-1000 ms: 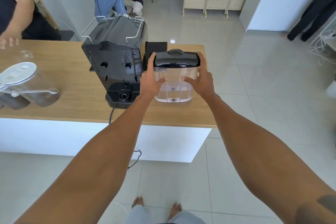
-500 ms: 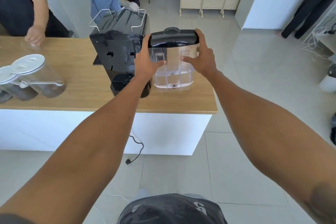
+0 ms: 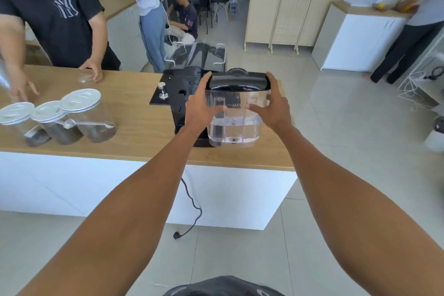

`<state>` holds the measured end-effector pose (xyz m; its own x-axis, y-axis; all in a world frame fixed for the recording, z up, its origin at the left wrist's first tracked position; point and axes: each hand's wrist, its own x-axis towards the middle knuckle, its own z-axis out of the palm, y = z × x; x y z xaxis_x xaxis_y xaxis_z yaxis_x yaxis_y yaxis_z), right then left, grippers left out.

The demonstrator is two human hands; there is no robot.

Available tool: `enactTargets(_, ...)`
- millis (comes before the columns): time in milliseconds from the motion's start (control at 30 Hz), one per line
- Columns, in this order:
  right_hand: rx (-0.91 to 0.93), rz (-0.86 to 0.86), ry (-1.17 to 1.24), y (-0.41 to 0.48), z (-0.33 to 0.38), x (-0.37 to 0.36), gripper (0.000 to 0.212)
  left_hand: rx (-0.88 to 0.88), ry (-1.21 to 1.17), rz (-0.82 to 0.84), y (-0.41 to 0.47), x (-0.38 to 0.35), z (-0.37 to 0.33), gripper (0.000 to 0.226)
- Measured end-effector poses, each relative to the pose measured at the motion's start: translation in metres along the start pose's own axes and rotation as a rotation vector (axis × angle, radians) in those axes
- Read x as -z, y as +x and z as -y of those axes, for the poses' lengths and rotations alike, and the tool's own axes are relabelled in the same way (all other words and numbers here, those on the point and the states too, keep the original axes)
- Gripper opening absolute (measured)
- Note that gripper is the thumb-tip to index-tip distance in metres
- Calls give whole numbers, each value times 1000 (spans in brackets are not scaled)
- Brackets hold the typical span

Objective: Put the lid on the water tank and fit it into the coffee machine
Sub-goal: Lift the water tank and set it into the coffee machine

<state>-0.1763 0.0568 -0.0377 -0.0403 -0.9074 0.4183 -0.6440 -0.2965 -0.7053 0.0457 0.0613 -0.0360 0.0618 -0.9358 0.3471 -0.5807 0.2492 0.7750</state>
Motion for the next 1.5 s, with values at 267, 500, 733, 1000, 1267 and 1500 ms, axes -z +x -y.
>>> enactTargets(267,-36,-13,52,2,44,-46,104,1,32,-22,14,50,31,105)
enactTargets(500,-13,-15,97,10,73,-73,99,-37,-3,-43,34,74,58,108)
enactTargets(733,-22,-1,131,17,86,-91,101,-29,-76,-56,39,85,73,105)
enactTargets(1000,-35,-20,145,26,88,-106,103,-36,-86,-50,53,89,81,108)
enactTargets(1267,-32,-45,123,32,84,-111,103,-55,-51,-52,64,87,87,108)
enactTargets(1500,-42,-46,97,32,80,-113,103,-59,-31,-39,64,83,93,106)
